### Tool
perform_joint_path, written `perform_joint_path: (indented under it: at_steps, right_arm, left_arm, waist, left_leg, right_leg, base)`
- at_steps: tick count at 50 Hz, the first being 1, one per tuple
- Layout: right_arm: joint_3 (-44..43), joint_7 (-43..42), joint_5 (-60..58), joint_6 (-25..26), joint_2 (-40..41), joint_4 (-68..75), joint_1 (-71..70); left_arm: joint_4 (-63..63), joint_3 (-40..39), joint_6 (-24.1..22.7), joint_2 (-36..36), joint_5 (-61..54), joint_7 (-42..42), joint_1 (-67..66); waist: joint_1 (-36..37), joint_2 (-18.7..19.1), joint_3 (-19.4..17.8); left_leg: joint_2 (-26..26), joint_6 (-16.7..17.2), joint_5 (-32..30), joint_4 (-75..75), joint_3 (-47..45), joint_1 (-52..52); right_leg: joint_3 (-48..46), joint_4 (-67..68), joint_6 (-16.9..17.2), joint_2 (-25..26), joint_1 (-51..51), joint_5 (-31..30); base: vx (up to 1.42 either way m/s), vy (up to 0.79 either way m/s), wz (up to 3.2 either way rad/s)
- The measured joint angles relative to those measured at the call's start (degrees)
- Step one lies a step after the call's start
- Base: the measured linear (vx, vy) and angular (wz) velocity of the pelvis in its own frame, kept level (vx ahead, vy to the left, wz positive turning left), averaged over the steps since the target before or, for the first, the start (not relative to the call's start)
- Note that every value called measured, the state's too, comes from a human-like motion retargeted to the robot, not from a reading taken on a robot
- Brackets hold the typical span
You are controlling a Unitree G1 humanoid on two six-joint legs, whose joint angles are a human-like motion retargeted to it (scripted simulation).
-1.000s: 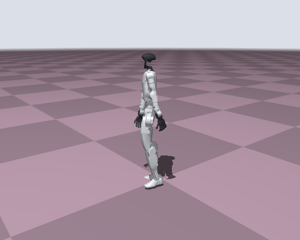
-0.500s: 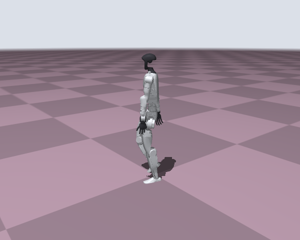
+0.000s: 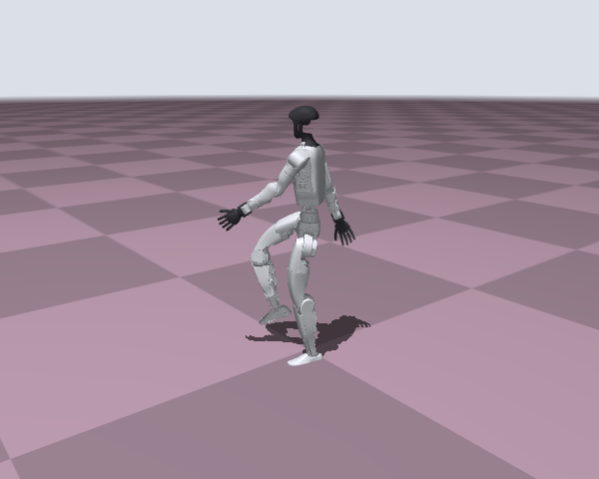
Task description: Upper body actions
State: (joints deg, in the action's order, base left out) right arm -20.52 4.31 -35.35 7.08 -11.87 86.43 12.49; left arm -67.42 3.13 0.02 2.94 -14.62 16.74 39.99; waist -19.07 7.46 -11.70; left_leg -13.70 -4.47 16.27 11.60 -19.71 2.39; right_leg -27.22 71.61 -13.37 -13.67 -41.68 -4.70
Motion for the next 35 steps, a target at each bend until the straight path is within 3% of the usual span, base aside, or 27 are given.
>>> perform_joint_path:
  at_steps: [5,12,15,21,27,35]
  right_arm:
    - [3.9,1.8,-2.3,-2.8,3.5,-6.6,-3.3]
    - [9.0,-1.2,-10.1,-4.5,3.8,-9.2,-7.6]
    - [10.2,-1.4,-13.0,-4.9,3.6,-10.0,-7.7]
    - [10.1,-1.3,-15.3,-4.1,4.0,-9.3,-6.5]
    - [8.7,-2.1,-14.1,-2.4,3.2,-6.9,-5.2]
    - [7.5,-7.5,-2.1,1.4,-1.8,6.2,-2.7]
  left_arm:
    - [-5.9,3.1,3.4,-1.7,-4.3,-9.8,-9.7]
    - [-13.2,7.8,6.1,-2.0,0.6,-13.0,-22.3]
    - [-15.0,8.0,7.0,-1.8,2.8,-13.9,-26.7]
    - [-17.2,4.8,6.9,-2.2,4.5,-15.2,-31.4]
    - [-18.6,1.6,5.7,-3.0,2.9,-14.8,-30.4]
    - [-22.4,-2.2,11.4,-2.5,-0.9,-18.7,-24.3]
  waist:
    - [3.8,-0.7,2.7]
    - [10.8,-5.5,5.8]
    - [14.6,-8.5,7.0]
    - [20.5,-10.2,8.9]
    - [17.6,-8.5,7.4]
    - [16.4,-5.9,7.7]
  left_leg:
    - [1.8,0.3,-0.1,-1.2,-2.0,0.0]
    - [9.5,0.4,0.0,-3.9,-4.8,1.8]
    - [13.9,0.4,0.0,-5.6,-7.1,2.6]
    - [16.3,1.7,-0.5,-8.7,-11.2,2.9]
    - [14.7,2.8,-2.0,-9.7,-12.0,2.1]
    - [11.9,4.6,-4.7,-9.3,-12.5,0.0]
  right_leg:
    - [0.7,-15.4,2.7,4.2,16.1,-3.8]
    - [10.4,-50.8,9.9,11.2,38.4,-10.7]
    - [12.5,-61.8,14.0,10.6,44.5,-4.2]
    - [16.8,-69.6,15.0,10.4,43.4,-1.3]
    - [17.7,-68.6,12.7,12.2,41.1,1.2]
    - [14.8,-69.6,10.9,13.2,40.7,2.4]
  base:
    - [0.06,0.00,-0.22]
    - [0.08,-0.02,-0.27]
    - [0.16,-0.08,-0.64]
    - [0.13,-0.09,-0.85]
    - [0.08,-0.10,-0.26]
    - [0.14,-0.15,0.29]
